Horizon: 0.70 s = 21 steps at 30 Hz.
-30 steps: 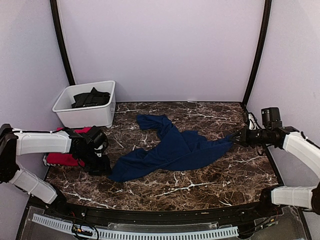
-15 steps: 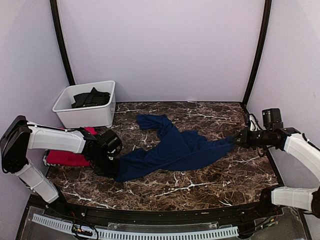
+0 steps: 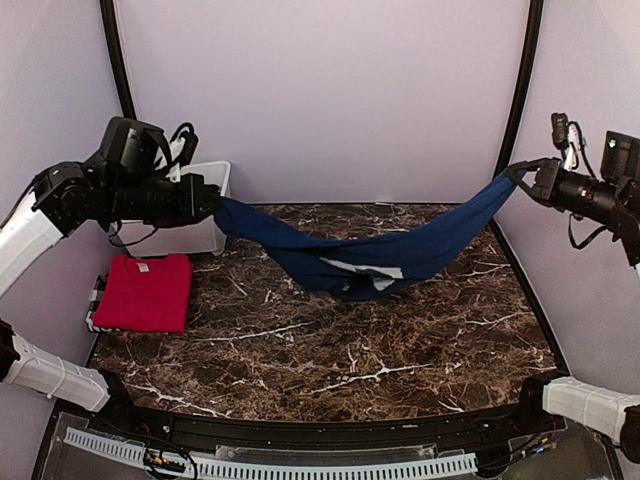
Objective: Fold and stack the mixed laundry pile
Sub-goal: Flatten out the crumpled T-shirt at the center of the board.
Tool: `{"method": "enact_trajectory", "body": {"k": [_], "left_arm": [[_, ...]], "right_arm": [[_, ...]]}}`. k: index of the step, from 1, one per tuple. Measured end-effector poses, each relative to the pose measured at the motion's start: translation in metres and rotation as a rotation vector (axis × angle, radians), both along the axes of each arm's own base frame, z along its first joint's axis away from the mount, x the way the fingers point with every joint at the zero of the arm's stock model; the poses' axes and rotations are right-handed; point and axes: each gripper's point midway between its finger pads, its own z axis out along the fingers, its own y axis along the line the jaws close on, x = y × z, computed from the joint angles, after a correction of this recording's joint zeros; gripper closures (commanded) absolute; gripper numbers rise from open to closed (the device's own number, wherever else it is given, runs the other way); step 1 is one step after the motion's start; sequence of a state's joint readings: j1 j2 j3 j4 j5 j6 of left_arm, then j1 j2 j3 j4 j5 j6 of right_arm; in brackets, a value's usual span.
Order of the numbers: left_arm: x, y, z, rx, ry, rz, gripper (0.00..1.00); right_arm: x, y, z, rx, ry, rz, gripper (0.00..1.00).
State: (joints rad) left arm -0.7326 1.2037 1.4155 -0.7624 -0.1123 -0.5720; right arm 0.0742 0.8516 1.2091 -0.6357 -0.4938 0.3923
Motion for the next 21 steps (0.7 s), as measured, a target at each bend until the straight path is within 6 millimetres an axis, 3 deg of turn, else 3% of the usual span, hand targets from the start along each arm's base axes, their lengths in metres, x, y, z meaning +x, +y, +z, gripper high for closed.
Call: {"method": "enact_trajectory", "body": {"k": [4,8,11,14,16,18,21], "left_arm": [[-0.006,0.008,0.071,-0.059,-0.152,-0.021,1.00],[-0.025,0.016,0.112,-0.114,-0.248,-0.079,1.00],[-0.044,0.020,0.133,-0.161,-0.297,-0.139,1.00],[-0.057,0.019,0.153,-0.206,-0.341,-0.191,1.00],[-0.058,0.016,0.158,-0.217,-0.352,-0.207,1.00],[-0.053,0.013,0.157,-0.212,-0.351,-0.204,1.00],[-0.026,0.003,0.141,-0.161,-0.311,-0.162,1.00]], "right_arm": [[-0.024,-0.006,0.083,-0.009,-0.201,-0.021,1.00],[-0.053,-0.008,0.131,-0.013,-0.325,-0.020,1.00],[-0.070,-0.008,0.149,-0.012,-0.379,-0.014,1.00],[-0.070,-0.009,0.147,-0.014,-0.377,-0.019,1.00],[-0.060,-0.010,0.134,-0.018,-0.340,-0.029,1.00],[-0.041,-0.011,0.109,-0.022,-0.279,-0.045,1.00],[-0.001,-0.011,0.060,-0.024,-0.136,-0.066,1.00]]}}
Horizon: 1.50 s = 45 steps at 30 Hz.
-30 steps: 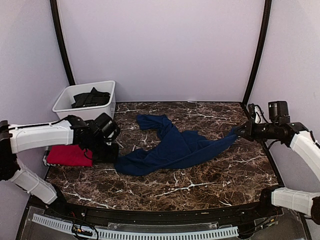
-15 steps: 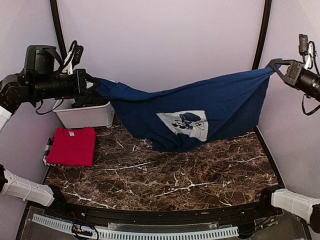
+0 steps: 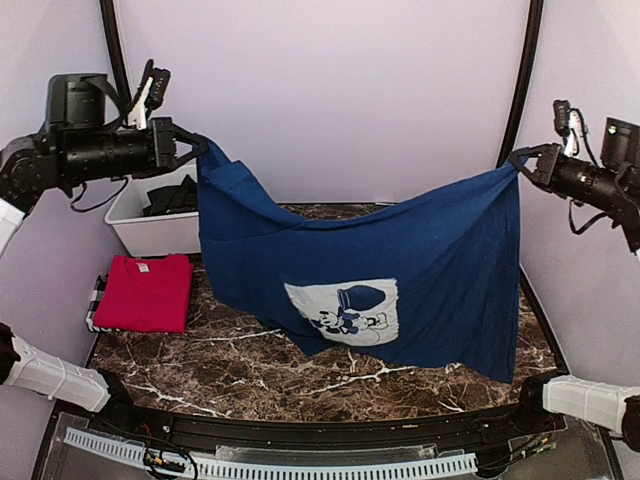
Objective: Fold and stack the mixed laundry pile
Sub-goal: Flatten out the crumpled T-shirt at the center of the board.
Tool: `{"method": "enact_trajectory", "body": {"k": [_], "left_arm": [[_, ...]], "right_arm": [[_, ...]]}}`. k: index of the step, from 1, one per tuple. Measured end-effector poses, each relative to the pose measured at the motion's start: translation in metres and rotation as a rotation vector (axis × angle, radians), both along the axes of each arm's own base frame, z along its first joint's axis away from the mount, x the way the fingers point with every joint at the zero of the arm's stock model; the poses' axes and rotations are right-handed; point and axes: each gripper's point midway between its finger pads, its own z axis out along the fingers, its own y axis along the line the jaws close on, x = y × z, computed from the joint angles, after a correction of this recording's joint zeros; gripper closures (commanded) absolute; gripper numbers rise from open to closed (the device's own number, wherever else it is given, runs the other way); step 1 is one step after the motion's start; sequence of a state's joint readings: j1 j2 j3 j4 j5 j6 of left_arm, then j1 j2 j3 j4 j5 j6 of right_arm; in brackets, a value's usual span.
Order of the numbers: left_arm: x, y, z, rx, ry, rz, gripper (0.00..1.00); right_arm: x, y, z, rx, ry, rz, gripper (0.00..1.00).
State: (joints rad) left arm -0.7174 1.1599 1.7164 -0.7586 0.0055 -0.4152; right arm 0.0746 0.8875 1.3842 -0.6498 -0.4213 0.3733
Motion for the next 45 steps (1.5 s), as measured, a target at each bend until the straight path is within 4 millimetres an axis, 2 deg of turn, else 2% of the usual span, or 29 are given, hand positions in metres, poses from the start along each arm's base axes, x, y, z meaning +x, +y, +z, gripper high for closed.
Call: {"method": "enact_trajectory", "body": {"k": [2,7,9,10,11,13,15,16,18,19,22,24,26,28,30,32,35,37,39,42,43,45], "left_arm": [[0.033,-0.004,-0.015,0.015,0.053,0.045,1.00],[0.150,0.001,-0.072,0.034,0.212,0.169,1.00],[0.202,0.000,-0.076,0.019,0.225,0.190,1.00],[0.227,-0.001,-0.069,-0.004,0.205,0.192,1.00],[0.250,0.002,-0.062,-0.024,0.177,0.202,1.00],[0.290,0.011,-0.033,-0.092,0.075,0.213,1.00],[0.311,0.029,-0.003,-0.177,-0.017,0.222,1.00],[0.316,0.040,0.014,-0.233,-0.058,0.220,1.00],[0.319,0.068,0.046,-0.315,-0.137,0.222,1.00],[0.318,0.080,0.064,-0.348,-0.190,0.217,1.00],[0.305,0.100,0.102,-0.395,-0.302,0.187,1.00],[0.294,0.098,0.117,-0.403,-0.346,0.147,1.00],[0.287,0.092,0.116,-0.401,-0.348,0.112,1.00],[0.286,0.081,0.097,-0.397,-0.307,0.080,1.00],[0.293,0.070,0.058,-0.384,-0.240,0.066,1.00],[0.305,0.057,0.001,-0.359,-0.139,0.064,1.00],[0.318,0.040,-0.098,-0.301,0.047,0.084,1.00],[0.313,0.027,-0.162,-0.255,0.171,0.089,1.00],[0.300,0.014,-0.210,-0.209,0.263,0.085,1.00],[0.281,-0.001,-0.250,-0.163,0.336,0.071,1.00],[0.272,-0.005,-0.258,-0.147,0.354,0.064,1.00],[0.256,-0.005,-0.262,-0.127,0.372,0.060,1.00]], "right_arm": [[0.030,0.001,-0.027,0.001,0.079,-0.010,1.00],[0.121,0.000,-0.074,0.007,0.221,-0.037,1.00],[0.164,-0.002,-0.067,0.016,0.224,-0.040,1.00],[0.184,-0.003,-0.057,0.020,0.208,-0.041,1.00],[0.205,-0.005,-0.042,0.026,0.177,-0.041,1.00],[0.241,-0.009,-0.002,0.040,0.089,-0.039,1.00],[0.261,-0.013,0.048,0.058,-0.028,-0.026,1.00],[0.265,-0.016,0.069,0.065,-0.088,-0.022,1.00],[0.262,-0.022,0.113,0.093,-0.213,-0.003,1.00],[0.256,-0.023,0.126,0.109,-0.250,0.017,1.00],[0.241,-0.023,0.146,0.136,-0.317,0.064,1.00],[0.240,-0.020,0.142,0.140,-0.324,0.087,1.00],[0.249,-0.019,0.124,0.146,-0.302,0.101,1.00],[0.265,-0.020,0.093,0.155,-0.258,0.104,1.00],[0.288,-0.022,0.044,0.165,-0.174,0.104,1.00],[0.309,-0.024,-0.006,0.177,-0.083,0.109,1.00],[0.331,-0.023,-0.094,0.200,0.084,0.114,1.00],[0.331,-0.022,-0.140,0.213,0.183,0.109,1.00],[0.324,-0.020,-0.177,0.220,0.262,0.108,1.00],[0.305,-0.017,-0.208,0.219,0.329,0.106,1.00],[0.292,-0.016,-0.218,0.216,0.351,0.106,1.00],[0.272,-0.014,-0.222,0.208,0.367,0.106,1.00]]}}
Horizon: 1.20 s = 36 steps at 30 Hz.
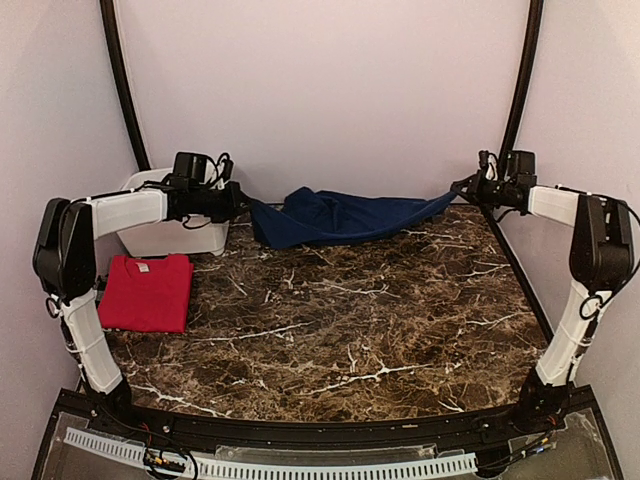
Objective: Fold and stack the mixed laundry pile
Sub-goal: Flatten out the crumpled T-shirt at the center of the board, then adjust the flattened T-shirt at the center of the board.
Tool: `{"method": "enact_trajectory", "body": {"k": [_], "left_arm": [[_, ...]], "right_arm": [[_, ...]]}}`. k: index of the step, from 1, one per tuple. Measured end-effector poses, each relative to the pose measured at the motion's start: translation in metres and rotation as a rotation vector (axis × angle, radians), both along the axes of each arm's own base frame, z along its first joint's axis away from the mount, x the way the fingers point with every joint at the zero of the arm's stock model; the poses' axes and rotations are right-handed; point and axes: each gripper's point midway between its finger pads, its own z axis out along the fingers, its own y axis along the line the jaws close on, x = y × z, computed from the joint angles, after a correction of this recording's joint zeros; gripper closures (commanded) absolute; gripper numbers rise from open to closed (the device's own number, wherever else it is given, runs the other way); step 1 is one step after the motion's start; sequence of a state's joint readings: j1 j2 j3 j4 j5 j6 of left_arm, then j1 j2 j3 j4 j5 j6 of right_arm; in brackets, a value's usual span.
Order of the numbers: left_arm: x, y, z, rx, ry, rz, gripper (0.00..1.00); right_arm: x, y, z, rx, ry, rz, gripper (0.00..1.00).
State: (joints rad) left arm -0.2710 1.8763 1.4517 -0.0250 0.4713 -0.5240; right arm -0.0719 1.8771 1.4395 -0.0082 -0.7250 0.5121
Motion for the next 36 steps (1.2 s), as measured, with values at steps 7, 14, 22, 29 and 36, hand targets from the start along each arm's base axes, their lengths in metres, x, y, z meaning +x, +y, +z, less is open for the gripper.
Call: {"method": "enact_trajectory", "body": {"k": [7,14,22,29,36], "left_arm": [[-0.074,0.013,0.042,0.035,-0.052,-0.003,1.00],[-0.170,0.008,0.005,0.095,0.068,-0.064,1.00],[-0.287,0.020,-0.075,0.137,0.376,-0.080,0.77],[-0.336,0.023,-0.075,0.108,0.458,-0.121,0.33],[-0.329,0.026,-0.048,0.137,0.409,-0.101,0.51]], "right_arm": [[-0.078,0.002,0.031,-0.039,-0.054,-0.011,1.00],[-0.153,-0.001,0.001,-0.065,0.049,-0.067,1.00],[-0.258,-0.003,-0.038,0.003,0.185,-0.195,0.48],[-0.294,-0.011,-0.022,0.024,0.167,-0.284,0.13],[-0.284,-0.010,-0.024,-0.014,0.198,-0.255,0.23]]}}
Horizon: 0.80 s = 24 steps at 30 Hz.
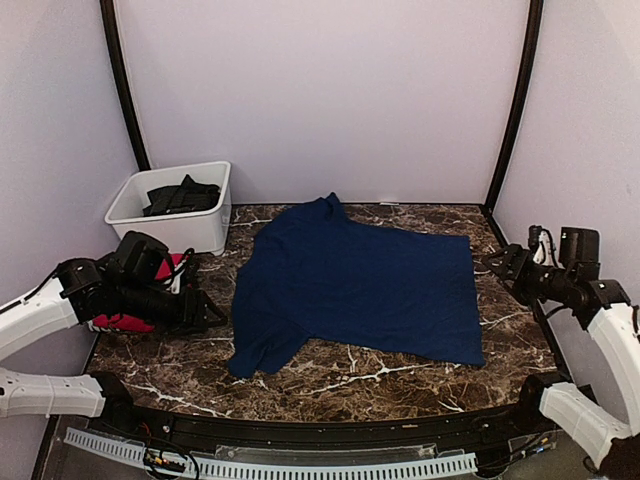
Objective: Fold and stack the mixed laundry pile
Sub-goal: Adjust the flattened T-shirt at the center of the board.
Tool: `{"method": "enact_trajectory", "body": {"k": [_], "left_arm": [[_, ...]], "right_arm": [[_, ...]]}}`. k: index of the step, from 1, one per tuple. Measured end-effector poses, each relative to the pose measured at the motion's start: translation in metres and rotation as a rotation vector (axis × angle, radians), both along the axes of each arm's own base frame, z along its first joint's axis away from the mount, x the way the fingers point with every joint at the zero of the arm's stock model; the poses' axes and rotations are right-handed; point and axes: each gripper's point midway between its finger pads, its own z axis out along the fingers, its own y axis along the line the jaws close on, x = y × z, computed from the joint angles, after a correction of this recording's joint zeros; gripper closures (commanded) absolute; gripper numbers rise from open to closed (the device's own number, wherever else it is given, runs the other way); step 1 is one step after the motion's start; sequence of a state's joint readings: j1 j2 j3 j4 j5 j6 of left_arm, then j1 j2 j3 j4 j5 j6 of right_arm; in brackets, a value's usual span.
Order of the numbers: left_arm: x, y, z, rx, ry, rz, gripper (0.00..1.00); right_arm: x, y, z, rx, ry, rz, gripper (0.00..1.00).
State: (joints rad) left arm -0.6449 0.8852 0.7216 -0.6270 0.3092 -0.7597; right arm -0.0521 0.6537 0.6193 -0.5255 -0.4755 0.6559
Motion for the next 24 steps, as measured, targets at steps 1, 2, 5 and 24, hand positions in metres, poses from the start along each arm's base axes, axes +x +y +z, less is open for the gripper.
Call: {"method": "enact_trajectory", "body": {"k": [1,2,5,24], "left_arm": [[0.003,-0.003,0.002,0.014,-0.009,-0.011,0.55],[0.004,-0.007,0.000,0.035,-0.012,-0.029,0.58],[0.001,-0.024,-0.009,0.120,-0.011,-0.118,0.61],[-0.020,-0.085,-0.133,0.595,0.075,-0.526,0.59]], "right_arm": [[0.004,0.002,-0.005,0.000,0.019,0.017,0.24],[0.007,0.004,-0.009,0.000,0.035,0.036,0.25],[0.015,0.011,-0.026,-0.002,0.090,0.091,0.25],[0.032,0.039,-0.037,-0.039,0.097,0.268,0.24]]}}
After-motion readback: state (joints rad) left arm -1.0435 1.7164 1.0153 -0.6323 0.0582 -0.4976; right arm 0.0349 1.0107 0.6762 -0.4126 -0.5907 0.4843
